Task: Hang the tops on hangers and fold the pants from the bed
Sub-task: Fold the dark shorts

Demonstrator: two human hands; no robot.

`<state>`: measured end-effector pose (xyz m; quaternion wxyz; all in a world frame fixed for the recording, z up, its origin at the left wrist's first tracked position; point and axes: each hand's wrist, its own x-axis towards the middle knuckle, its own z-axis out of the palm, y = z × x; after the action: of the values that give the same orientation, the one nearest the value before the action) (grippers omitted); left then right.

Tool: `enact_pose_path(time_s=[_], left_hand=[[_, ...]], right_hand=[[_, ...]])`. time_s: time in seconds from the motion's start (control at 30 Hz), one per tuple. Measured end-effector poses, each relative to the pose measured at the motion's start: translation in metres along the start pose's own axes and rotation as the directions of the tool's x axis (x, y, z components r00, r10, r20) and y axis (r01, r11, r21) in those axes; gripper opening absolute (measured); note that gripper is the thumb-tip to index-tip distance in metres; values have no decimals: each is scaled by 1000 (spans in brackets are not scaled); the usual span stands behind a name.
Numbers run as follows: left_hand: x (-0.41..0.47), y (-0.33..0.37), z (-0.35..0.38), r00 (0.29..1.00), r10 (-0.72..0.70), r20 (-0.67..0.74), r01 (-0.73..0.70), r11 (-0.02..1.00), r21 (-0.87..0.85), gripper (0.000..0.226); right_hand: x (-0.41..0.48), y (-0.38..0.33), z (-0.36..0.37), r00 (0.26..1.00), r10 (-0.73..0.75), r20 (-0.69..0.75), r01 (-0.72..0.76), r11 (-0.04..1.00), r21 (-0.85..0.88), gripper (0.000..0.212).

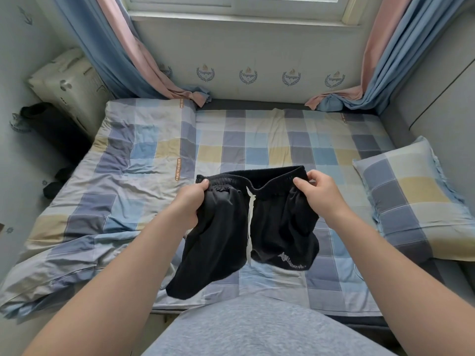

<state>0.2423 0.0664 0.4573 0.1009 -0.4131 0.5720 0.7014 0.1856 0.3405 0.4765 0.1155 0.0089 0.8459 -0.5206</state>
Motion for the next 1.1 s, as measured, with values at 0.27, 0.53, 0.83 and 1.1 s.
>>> enact_pose_path(time_s=[0.27,0.53,0.83,1.1], left_hand=[[-44,7,28,908,227,351,-253,967,30,29],[-66,9,34,730,330,598,-442,896,46,66],[-57,-1,28,831,351,432,-352,932,-81,37],[-42,-12,9,778,197,597,-205,977,-55,51]], right_hand=[[-23,-37,17,957,-89,275,14,965,262,15],[-38,-65,17,897,-315,310,293,949,116,22],[-30,-27,6,958,-283,56,285,957,-44,64],[-22,32,29,783,-15,622,-239,916,322,56]])
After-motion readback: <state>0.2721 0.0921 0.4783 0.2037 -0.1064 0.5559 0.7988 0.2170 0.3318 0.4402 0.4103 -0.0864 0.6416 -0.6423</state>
